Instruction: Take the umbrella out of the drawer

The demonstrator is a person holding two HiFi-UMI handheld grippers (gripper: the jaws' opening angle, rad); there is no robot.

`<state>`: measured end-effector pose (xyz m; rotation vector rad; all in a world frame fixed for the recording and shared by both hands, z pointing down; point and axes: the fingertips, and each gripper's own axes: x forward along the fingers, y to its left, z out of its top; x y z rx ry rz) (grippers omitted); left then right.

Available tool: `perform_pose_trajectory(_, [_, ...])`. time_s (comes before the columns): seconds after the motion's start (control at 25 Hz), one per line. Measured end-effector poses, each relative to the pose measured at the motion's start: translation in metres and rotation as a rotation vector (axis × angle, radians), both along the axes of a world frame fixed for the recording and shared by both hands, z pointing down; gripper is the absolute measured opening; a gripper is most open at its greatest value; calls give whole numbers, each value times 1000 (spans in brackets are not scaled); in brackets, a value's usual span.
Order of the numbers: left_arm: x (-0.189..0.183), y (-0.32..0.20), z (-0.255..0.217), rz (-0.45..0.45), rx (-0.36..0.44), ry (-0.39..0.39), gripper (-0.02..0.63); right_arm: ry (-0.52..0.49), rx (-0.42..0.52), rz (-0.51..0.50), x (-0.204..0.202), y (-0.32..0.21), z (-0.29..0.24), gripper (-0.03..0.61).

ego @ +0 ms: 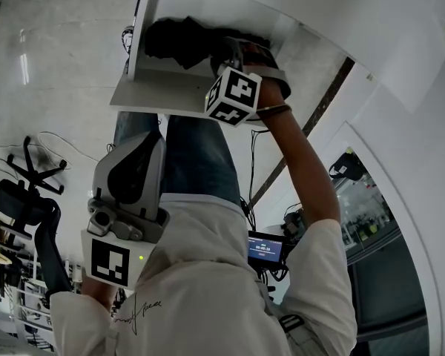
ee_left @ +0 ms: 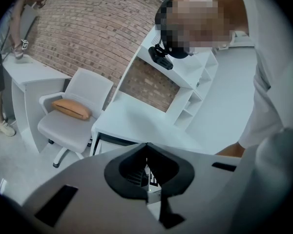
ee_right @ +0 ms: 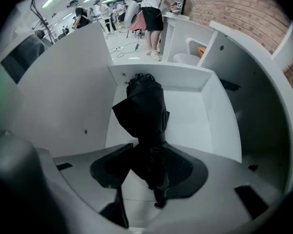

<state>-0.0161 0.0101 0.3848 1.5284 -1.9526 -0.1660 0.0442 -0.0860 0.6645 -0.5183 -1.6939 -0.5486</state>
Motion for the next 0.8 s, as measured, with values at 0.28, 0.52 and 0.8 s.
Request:
perform_pose_trajectory(0.28, [4, -1, 2, 22, 2, 6, 15, 32, 36, -78, -5, 0, 17, 239])
perform_pose_trajectory(0.52, [0, 2, 5, 10, -10, 11, 15, 47, 36, -87, -14, 0, 28, 255])
perform_pose_trajectory(0.8, [-5, 4, 9, 8, -16, 9, 15, 57, 37, -108, -18, 4, 43, 258])
